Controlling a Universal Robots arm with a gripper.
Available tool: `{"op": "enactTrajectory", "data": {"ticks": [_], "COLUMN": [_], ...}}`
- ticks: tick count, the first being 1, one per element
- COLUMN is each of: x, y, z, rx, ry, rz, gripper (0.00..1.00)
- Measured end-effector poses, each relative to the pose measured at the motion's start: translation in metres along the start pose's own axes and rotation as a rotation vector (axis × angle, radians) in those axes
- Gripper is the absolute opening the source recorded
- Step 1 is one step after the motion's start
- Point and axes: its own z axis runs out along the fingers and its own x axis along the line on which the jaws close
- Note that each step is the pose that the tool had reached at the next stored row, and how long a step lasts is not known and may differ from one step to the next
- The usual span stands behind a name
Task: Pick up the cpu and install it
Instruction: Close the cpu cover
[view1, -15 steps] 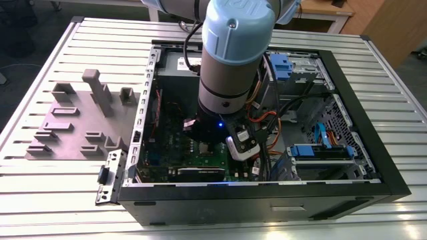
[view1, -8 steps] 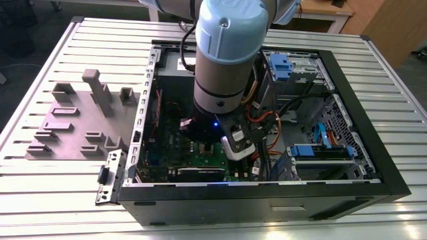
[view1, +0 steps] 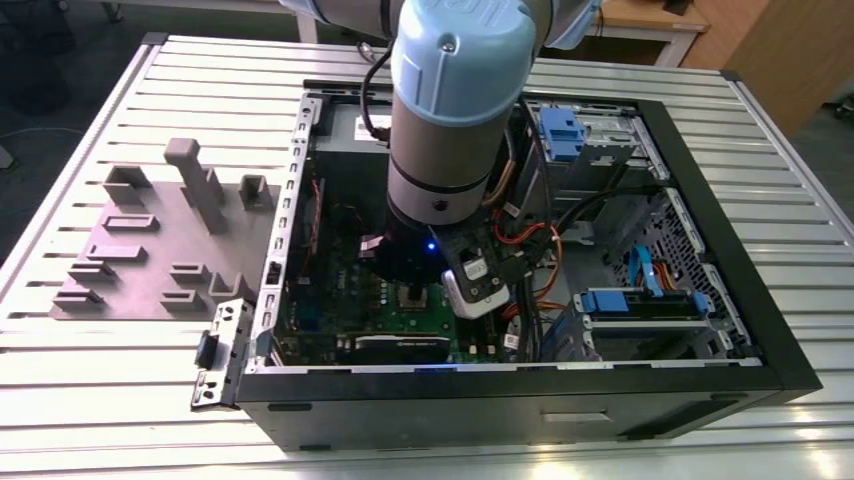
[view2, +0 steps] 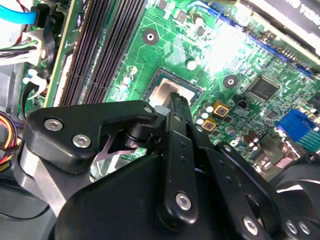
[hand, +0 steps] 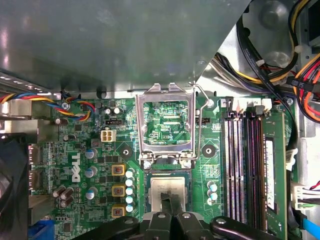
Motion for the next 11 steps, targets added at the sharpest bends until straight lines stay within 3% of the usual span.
{"op": "enactTrajectory", "data": {"ticks": [11], "x": [0.0002], "y": [0.0002], "z": [0.0], "rx": [0.0002], "ry": [-0.0001], "rz": [0.001], "gripper": [0.11]}}
